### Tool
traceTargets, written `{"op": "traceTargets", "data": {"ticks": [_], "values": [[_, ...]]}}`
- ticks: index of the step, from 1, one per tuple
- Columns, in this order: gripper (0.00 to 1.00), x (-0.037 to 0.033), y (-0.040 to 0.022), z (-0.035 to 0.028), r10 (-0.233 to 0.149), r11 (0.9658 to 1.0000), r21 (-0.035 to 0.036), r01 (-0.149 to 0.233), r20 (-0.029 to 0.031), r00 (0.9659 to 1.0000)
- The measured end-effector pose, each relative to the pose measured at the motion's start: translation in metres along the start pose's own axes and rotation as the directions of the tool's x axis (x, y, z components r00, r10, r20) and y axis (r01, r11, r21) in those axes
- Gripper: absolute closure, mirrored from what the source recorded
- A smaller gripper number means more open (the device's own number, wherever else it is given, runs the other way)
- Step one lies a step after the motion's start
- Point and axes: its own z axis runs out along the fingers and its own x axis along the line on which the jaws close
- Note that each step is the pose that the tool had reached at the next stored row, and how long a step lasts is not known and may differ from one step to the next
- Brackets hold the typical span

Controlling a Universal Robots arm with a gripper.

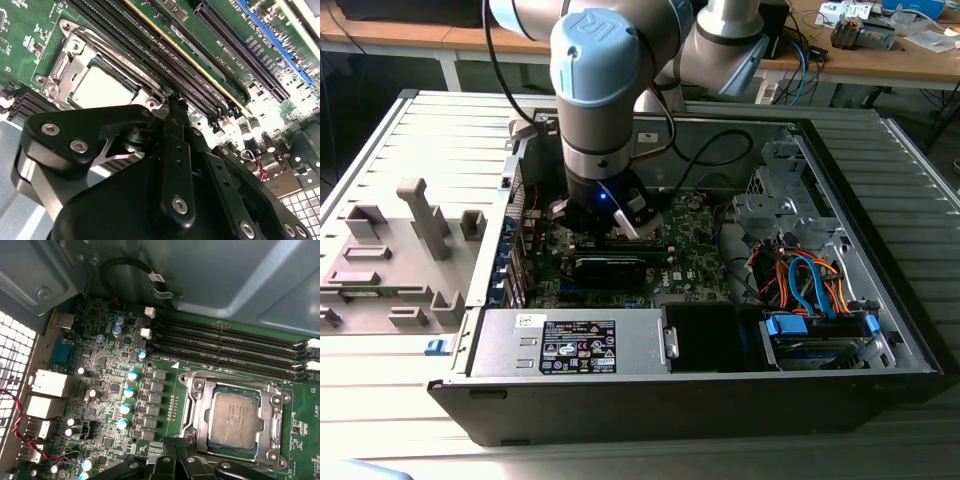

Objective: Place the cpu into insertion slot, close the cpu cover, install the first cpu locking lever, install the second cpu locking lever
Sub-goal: 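Install the second cpu locking lever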

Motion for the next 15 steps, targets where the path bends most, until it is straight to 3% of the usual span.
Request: {"op": "traceTargets", "data": {"ticks": [1,5,6,9,12,15], "values": [[0.89,0.0005,-0.0023,0.0002,-0.002,1.0,-0.0074,0.002,0.001,1.0],[0.89,0.0012,-0.0056,0.0017,-0.004,0.9997,-0.0239,0.004,0.0035,1.0],[0.89,0.0012,-0.0057,0.0024,-0.005,0.9994,-0.033,0.005,0.0056,1.0],[0.89,0.0014,-0.007,0.0029,-0.007,0.9988,-0.0494,0.008,0.0087,0.9999],[0.89,0.0018,-0.009,0.0041,-0.009,0.9985,-0.054,0.009,0.0095,0.9999],[0.89,0.0023,-0.0108,0.0045,-0.009,0.9985,-0.0537,0.009,0.0088,0.9999]]}}
